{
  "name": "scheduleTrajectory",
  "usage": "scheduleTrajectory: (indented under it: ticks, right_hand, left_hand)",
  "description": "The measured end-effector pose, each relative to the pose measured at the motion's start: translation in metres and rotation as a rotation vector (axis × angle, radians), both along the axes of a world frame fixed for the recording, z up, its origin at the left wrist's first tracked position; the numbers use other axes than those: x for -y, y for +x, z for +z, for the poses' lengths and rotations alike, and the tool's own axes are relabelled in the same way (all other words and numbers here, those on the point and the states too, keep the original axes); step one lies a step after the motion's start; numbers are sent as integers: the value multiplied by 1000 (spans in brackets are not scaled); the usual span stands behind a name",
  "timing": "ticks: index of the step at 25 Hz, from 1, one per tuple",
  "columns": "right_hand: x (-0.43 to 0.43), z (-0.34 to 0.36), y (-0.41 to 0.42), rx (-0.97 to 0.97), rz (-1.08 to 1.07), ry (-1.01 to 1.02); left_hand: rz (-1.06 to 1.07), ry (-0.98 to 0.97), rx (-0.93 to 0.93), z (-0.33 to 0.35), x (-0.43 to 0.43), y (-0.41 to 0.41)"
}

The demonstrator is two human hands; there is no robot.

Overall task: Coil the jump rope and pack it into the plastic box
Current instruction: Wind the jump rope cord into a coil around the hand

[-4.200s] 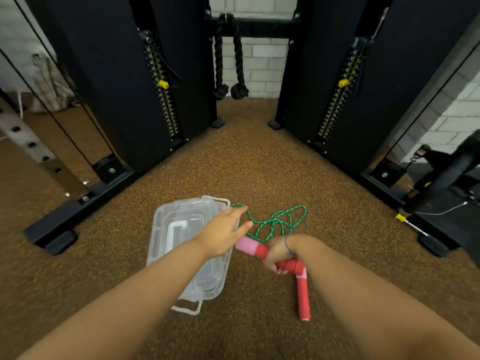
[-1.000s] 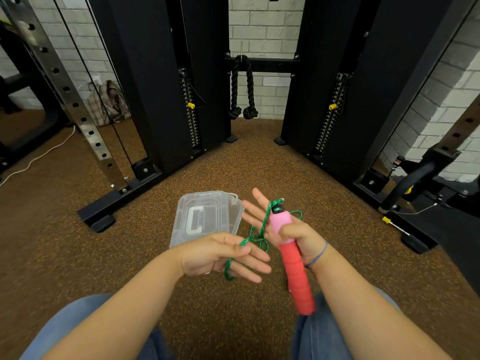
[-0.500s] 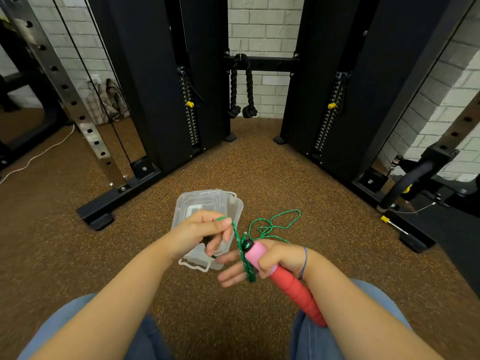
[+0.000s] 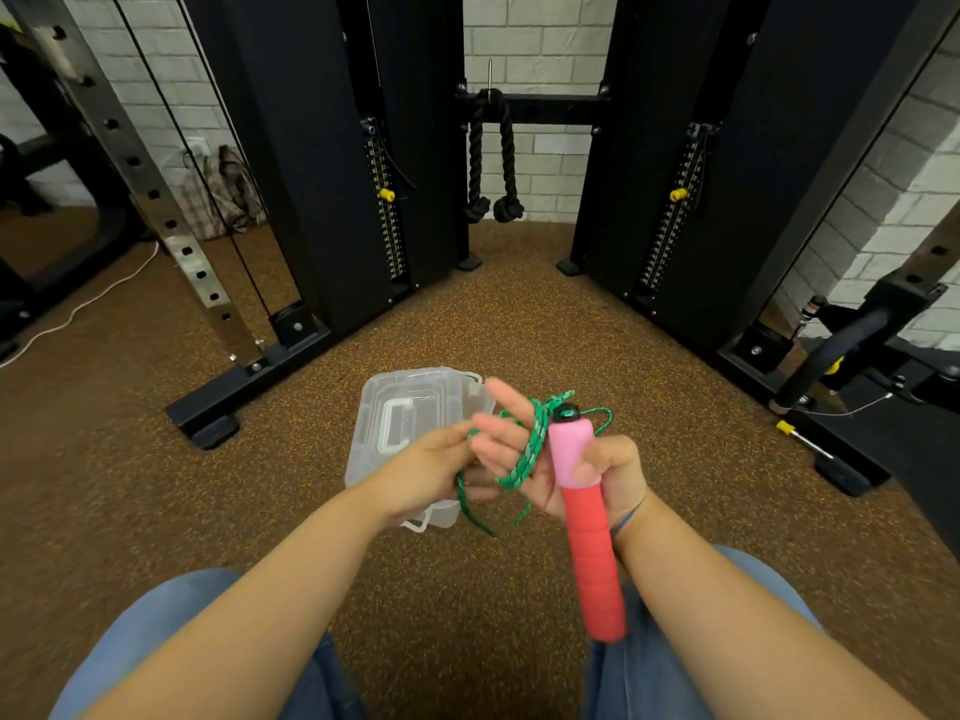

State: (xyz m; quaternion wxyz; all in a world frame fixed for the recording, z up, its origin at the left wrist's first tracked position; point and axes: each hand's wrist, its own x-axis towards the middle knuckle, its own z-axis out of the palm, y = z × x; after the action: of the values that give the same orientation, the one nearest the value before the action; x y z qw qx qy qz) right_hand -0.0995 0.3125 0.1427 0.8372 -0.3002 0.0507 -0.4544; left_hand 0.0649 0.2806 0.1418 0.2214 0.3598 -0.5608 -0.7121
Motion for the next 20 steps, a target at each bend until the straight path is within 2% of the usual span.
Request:
scheduleTrajectory:
  ticks: [3,6,10,15,20]
  right_hand:
    - [7,-7,-6,41,-46,53]
    - [17,-12,-6,46,-268,102]
    - [23,-15,-6,-15,-458,159]
    - [23,-15,-11,-82,-480,260]
    - [25,-15,-17,-190,-425,274]
  left_hand:
    - [-119,-4,103,-8,-7,-3]
    - [-202,-26,140,-10,-9,-7]
    - [-257,-140,237,-10,-9,-10]
    - [-317,-187,345,-10,-6,-9]
    - [-219,-236,345,-7,-1,-6]
